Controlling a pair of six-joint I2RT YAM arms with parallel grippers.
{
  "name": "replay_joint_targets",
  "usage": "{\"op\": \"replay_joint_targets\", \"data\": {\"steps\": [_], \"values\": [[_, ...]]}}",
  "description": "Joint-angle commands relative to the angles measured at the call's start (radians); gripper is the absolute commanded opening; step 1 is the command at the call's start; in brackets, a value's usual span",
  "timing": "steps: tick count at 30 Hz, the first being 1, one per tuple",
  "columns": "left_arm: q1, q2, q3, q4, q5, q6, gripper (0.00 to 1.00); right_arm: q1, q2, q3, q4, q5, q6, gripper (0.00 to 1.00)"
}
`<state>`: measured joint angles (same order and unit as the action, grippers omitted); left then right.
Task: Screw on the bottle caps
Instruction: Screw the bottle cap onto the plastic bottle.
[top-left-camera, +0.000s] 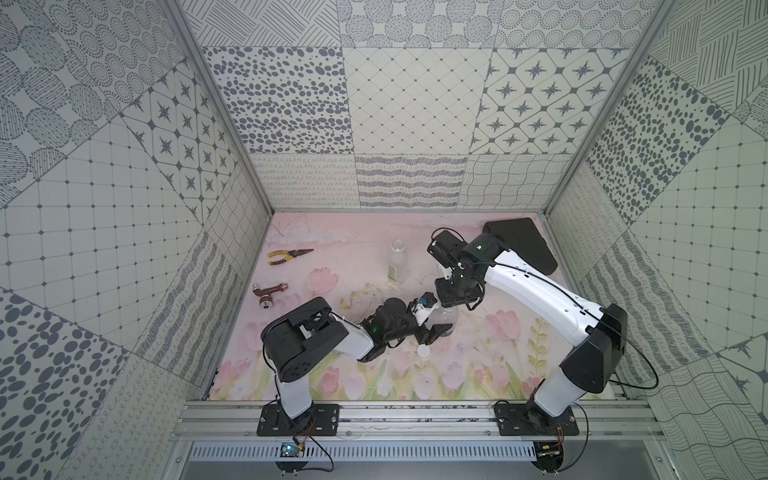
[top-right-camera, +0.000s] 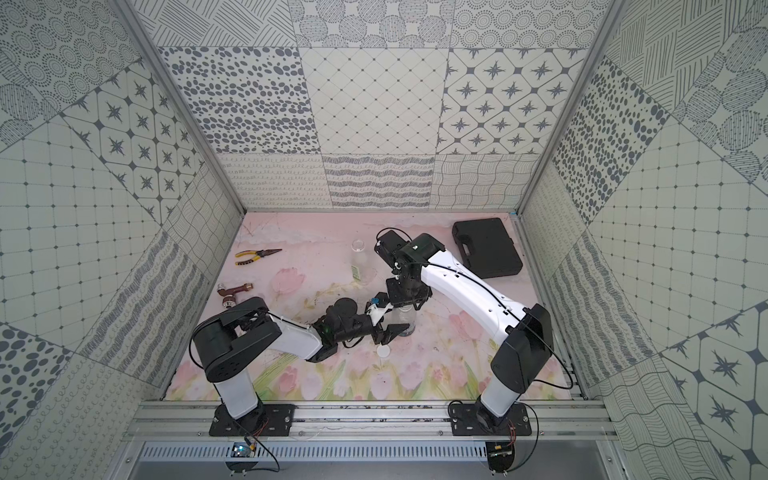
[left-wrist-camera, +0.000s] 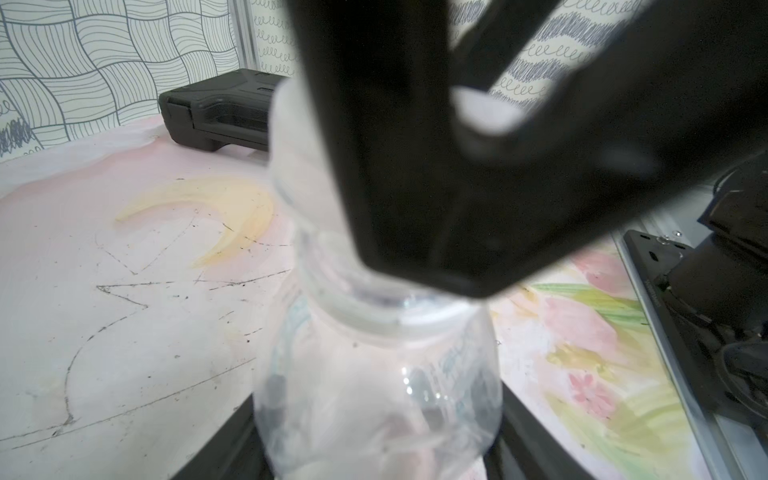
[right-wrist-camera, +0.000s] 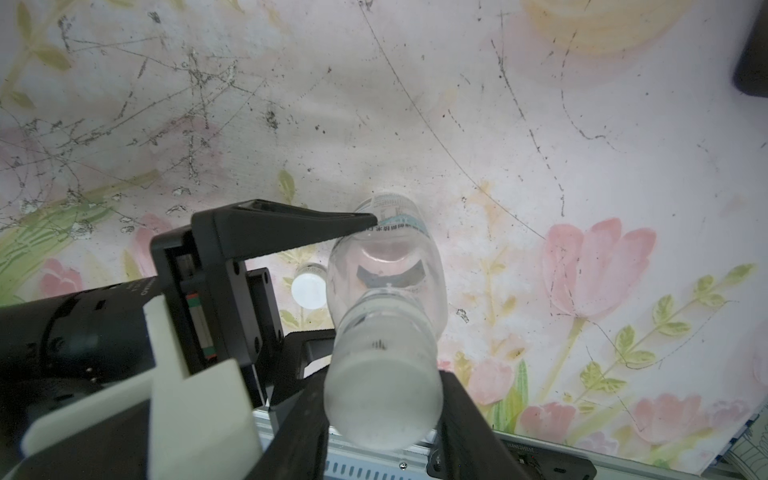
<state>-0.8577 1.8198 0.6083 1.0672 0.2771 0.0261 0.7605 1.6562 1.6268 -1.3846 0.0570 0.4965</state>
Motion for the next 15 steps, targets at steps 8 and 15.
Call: {"op": "replay_joint_targets", "data": {"steps": [8,15], "values": [[-0.015,-0.008,0.014,0.002,0.019,0.044,0.61,-0.011,0.016,-0.042,0.005,0.022,-0.013,0.36],[-0.02,-0.009,0.009,0.01,-0.005,0.052,0.6,-0.011,-0.003,-0.105,0.021,-0.009,-0.002,0.36]]}}
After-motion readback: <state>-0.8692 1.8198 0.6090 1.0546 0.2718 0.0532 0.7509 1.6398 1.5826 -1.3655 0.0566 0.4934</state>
